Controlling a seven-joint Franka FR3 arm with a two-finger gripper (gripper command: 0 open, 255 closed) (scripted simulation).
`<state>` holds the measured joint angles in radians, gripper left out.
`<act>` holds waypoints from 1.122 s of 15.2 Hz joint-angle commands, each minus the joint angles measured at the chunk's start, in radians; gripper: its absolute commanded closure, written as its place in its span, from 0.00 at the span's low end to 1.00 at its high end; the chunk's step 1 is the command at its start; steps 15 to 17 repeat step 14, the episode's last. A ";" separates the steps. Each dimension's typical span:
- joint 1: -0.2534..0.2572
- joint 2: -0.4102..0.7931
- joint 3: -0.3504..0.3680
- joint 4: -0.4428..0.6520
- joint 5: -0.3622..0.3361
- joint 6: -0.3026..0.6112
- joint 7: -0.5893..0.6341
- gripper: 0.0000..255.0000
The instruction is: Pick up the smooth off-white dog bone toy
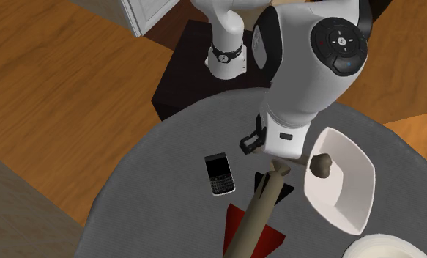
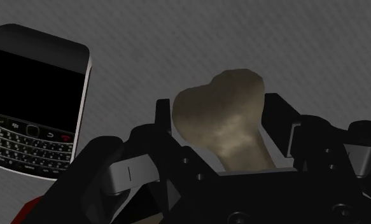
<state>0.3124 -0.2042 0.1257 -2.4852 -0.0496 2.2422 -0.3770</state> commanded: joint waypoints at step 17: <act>0.004 -0.090 -0.006 0.100 0.016 -0.189 -0.019 1.00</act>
